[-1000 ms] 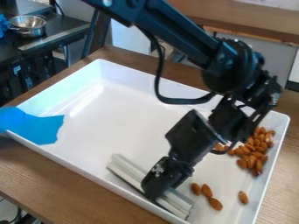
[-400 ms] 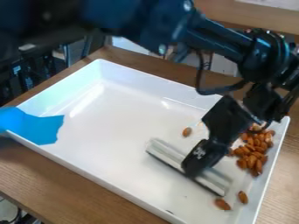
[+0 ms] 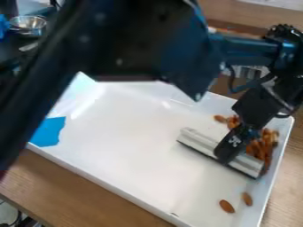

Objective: Sweep into pile

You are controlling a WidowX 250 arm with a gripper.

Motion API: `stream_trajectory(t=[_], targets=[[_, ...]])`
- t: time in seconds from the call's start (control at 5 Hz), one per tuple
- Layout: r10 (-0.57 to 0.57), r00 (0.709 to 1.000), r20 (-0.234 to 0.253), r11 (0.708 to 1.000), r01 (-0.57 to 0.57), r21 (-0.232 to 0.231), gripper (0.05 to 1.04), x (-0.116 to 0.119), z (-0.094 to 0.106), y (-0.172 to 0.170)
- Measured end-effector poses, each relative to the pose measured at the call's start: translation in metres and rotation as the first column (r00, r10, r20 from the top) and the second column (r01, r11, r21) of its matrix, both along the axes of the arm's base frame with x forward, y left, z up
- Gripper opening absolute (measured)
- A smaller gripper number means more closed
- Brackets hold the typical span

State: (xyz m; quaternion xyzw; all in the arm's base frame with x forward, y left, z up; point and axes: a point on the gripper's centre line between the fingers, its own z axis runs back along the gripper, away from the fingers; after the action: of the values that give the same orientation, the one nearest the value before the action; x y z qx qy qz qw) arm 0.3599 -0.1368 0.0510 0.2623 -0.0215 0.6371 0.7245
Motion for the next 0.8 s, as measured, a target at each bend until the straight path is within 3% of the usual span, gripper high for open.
stream_trajectory(t=[0.2,0.4,0.6,0.8], targets=[[0.031,0.998,0.046,1.000,-0.031,0.001,0.370,0.023,0.001,0.001],[-0.012,0.993,0.121,1.000,0.015,-0.024,0.370,0.023,0.007,0.015],[-0.212,0.957,0.200,0.973,0.226,-0.048,0.370,0.002,0.025,0.049],[-0.380,0.842,0.382,0.895,0.440,-0.079,0.370,-0.016,0.053,0.100]])
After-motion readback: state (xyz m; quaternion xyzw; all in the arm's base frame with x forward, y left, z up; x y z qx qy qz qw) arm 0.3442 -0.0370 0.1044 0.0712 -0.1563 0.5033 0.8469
